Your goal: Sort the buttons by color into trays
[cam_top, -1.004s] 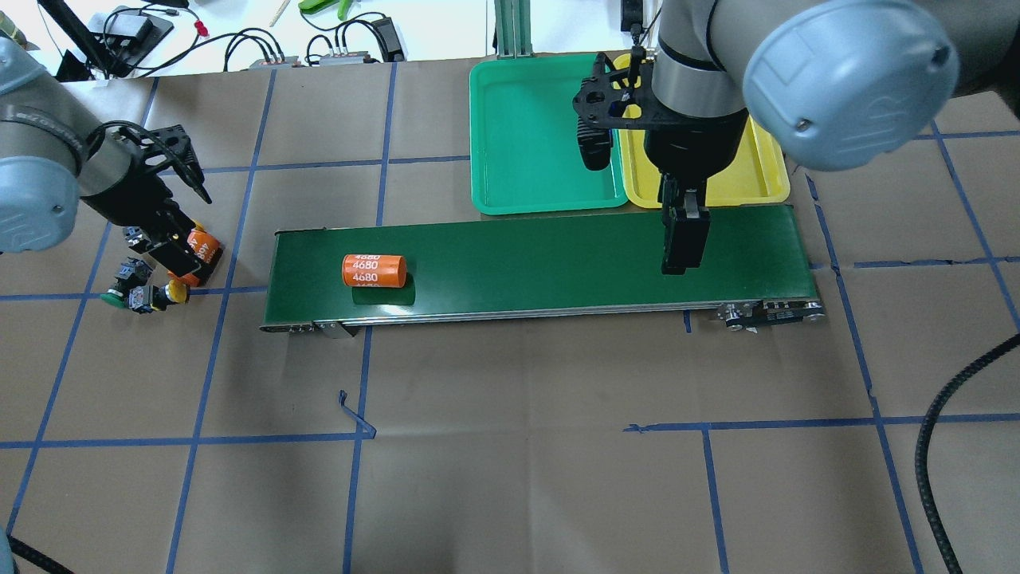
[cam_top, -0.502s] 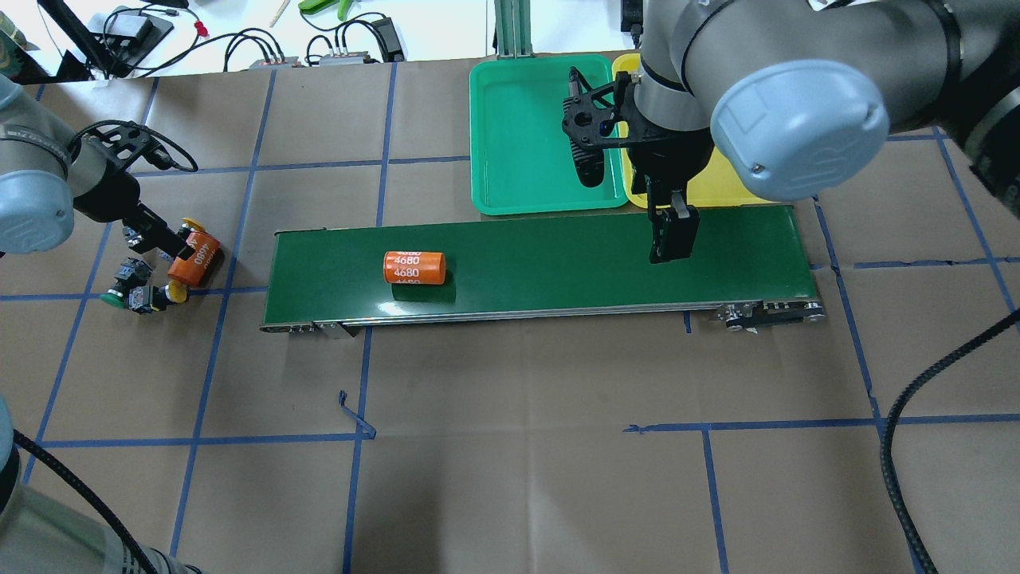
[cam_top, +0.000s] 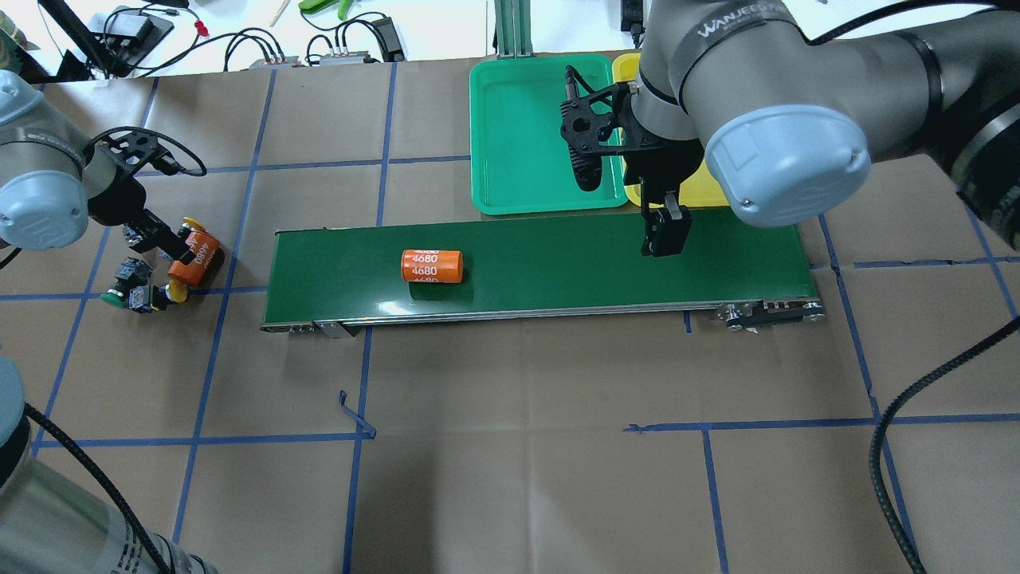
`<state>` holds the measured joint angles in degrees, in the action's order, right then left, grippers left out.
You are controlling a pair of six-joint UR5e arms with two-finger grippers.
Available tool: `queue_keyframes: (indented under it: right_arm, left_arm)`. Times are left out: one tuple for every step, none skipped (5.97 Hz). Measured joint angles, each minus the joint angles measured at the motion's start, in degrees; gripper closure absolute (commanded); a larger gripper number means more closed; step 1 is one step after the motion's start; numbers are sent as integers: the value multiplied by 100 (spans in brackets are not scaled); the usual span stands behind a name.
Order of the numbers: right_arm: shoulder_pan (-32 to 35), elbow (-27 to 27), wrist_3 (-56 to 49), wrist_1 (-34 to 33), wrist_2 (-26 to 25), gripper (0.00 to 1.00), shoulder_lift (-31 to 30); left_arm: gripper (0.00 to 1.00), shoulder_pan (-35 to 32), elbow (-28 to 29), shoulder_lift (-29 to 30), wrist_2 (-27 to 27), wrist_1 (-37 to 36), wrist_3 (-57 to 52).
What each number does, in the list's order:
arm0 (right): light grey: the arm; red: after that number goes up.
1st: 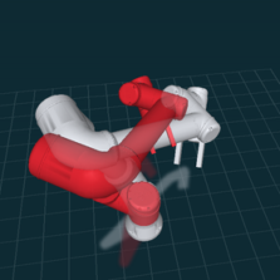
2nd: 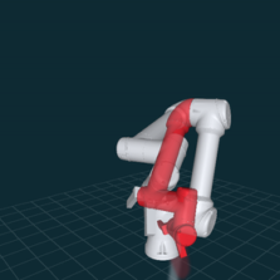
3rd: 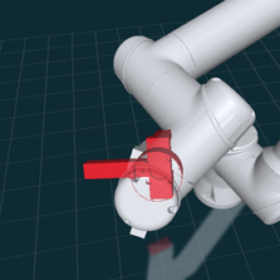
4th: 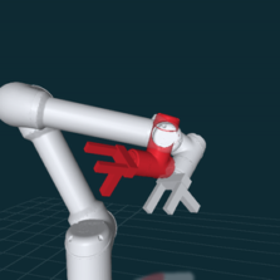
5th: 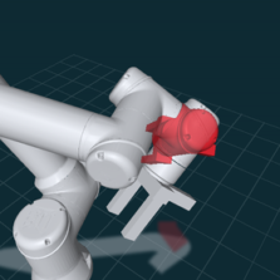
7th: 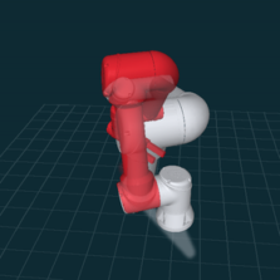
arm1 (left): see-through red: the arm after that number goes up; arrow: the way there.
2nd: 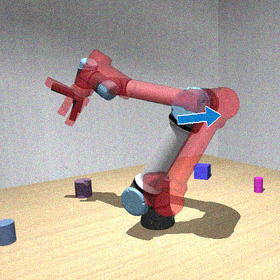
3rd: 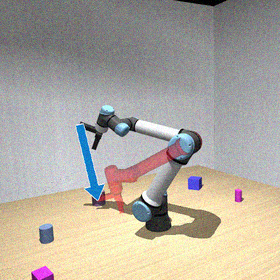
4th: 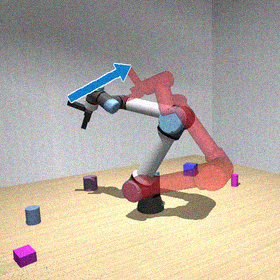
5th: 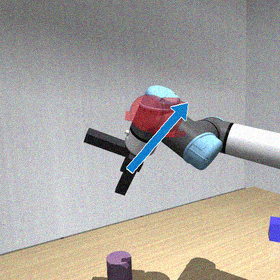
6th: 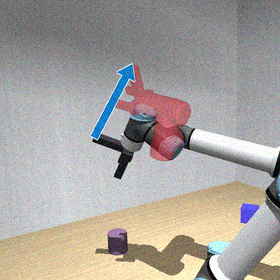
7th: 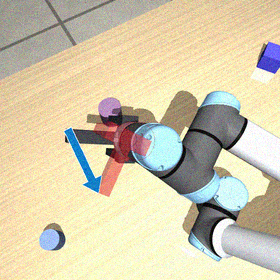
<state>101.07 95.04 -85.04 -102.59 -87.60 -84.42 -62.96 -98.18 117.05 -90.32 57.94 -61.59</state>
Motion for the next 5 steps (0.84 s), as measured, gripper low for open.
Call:
queue_keyframes:
  right_arm:
    - [2, 14, 43, 9, 44, 0, -55]
    - [9, 45, 107, 30, 52, 0, -129]
    - [14, 81, 159, 41, 38, 0, -168]
    - [17, 99, 248, 45, 30, 0, -189]
    - [16, 107, 403, 46, 42, 0, -191]
  left_arm:
    - [3, -37, -18, 20, -5, 5, 363]
    - [4, -74, -56, 46, -4, -7, 749]
    - [16, -129, -98, 71, -3, -28, 1060]
    - [23, -165, -132, 116, 0, -46, 1191]
    - [69, -180, -150, 172, 2, -73, 1232]
